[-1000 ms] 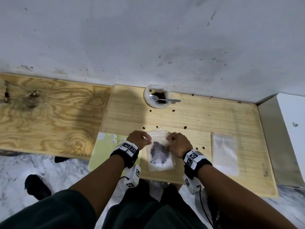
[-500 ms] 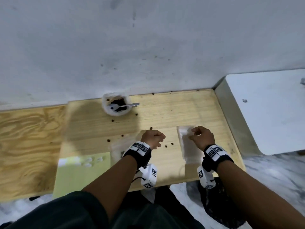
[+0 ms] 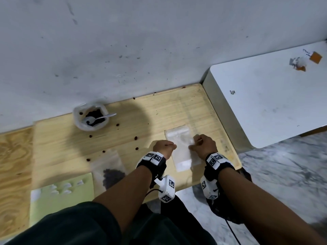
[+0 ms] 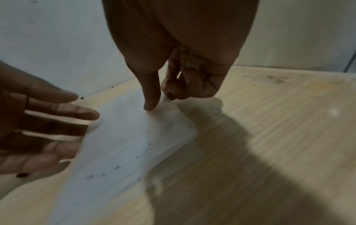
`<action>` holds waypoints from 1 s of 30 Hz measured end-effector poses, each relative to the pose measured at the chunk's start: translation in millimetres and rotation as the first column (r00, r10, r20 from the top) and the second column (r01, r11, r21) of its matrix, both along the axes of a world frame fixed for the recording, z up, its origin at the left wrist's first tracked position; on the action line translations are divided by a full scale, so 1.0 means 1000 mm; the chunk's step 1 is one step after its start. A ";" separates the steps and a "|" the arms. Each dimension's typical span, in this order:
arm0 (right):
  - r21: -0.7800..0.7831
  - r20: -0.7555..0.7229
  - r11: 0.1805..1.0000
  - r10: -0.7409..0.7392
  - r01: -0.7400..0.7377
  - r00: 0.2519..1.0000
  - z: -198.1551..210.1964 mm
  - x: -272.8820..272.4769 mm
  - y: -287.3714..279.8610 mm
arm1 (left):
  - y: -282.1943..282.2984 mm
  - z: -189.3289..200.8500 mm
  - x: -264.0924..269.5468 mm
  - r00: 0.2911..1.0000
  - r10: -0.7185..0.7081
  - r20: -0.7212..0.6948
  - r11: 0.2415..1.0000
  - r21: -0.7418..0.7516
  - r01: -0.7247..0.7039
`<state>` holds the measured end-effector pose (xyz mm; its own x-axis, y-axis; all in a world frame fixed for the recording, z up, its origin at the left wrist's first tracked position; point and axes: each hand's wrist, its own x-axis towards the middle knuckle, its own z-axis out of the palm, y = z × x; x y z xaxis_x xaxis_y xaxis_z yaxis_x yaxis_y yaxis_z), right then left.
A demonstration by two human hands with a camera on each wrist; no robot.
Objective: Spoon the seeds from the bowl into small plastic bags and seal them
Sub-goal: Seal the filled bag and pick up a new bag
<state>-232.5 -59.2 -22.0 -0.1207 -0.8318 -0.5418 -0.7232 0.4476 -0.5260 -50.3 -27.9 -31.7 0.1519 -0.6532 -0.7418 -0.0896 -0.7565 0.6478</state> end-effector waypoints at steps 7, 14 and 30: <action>-0.057 -0.007 0.998 -0.023 0.022 1.000 0.000 -0.006 -0.004 | 0.000 0.001 0.005 1.000 -0.004 -0.009 1.000 -0.001 0.004; -0.079 0.361 0.980 -0.142 0.182 0.922 0.017 -0.006 -0.006 | 0.002 0.011 0.010 0.998 -0.011 0.055 0.993 -0.119 0.018; -0.115 0.233 0.895 0.447 -0.432 0.864 0.059 0.109 -0.030 | 0.011 0.062 0.115 0.910 -0.112 0.398 0.884 -0.378 0.274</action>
<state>-123.5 -89.5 37.4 0.3954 -0.7975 -0.4557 -0.6814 0.0780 -0.7278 64.7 -17.4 30.0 0.1886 -0.9310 -0.3125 -0.4897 -0.3650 0.7918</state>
